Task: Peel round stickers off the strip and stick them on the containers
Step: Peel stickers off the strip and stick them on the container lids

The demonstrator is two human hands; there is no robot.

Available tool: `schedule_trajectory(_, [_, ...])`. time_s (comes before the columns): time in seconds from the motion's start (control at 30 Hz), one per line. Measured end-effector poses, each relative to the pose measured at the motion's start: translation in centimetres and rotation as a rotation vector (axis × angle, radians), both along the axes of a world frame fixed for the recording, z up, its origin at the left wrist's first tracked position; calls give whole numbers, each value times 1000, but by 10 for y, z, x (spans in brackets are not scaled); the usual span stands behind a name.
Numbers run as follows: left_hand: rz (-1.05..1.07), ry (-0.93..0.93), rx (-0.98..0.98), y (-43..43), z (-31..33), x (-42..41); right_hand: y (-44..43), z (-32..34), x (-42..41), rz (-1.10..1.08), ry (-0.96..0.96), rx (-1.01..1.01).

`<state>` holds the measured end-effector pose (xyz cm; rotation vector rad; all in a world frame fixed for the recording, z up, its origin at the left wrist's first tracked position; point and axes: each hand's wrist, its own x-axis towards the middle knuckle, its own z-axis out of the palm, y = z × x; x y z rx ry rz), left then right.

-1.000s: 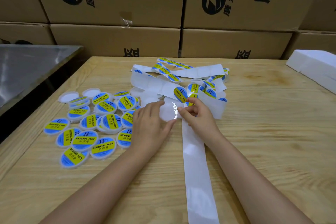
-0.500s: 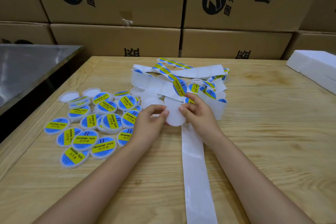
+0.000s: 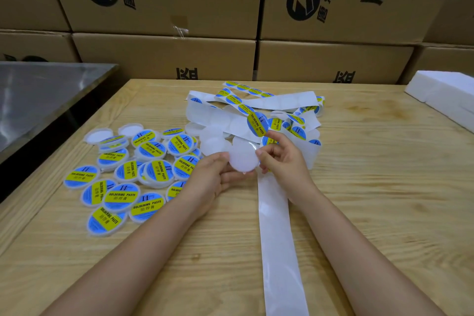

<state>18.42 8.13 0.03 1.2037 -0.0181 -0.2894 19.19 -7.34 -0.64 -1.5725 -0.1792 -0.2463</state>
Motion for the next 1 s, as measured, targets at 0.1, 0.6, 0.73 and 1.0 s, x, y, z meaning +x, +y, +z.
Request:
schedule_trajectory(0.1, [32,-3,30,1,-1,1,1,2,1,-99,-6,-7])
schedule_trajectory(0.6, [18,-74,130,1,-5,1,7,1,-2,-120,64,-245])
schedule_trajectory(0.73, [14,-88,140,2,-6,1,5,0,-3,-120,67,-271])
schedule_trajectory(1.0, [22,-118,182,1,-7,1,5,-2,-1,-130,80,-312])
